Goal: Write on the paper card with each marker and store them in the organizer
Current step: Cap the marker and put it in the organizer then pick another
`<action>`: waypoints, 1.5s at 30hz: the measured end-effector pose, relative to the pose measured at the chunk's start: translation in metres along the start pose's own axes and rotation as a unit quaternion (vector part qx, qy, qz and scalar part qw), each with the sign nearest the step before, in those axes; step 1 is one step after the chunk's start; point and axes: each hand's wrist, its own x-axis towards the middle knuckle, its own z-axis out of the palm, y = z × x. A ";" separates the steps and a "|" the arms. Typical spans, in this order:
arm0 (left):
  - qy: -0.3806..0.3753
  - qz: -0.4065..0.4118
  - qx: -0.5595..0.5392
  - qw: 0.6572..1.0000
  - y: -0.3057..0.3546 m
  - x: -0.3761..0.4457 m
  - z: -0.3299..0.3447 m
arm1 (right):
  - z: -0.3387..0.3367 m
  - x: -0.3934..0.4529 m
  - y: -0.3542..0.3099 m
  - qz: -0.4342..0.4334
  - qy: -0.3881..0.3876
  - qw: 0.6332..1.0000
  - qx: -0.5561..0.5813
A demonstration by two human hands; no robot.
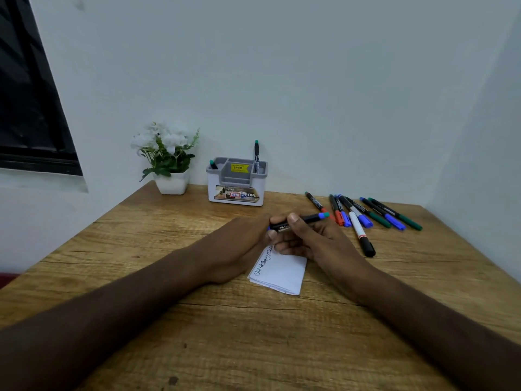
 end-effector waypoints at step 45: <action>-0.136 0.026 0.079 0.987 -0.036 -0.006 -0.039 | 0.012 -0.016 -0.013 0.003 -0.012 0.973 -0.228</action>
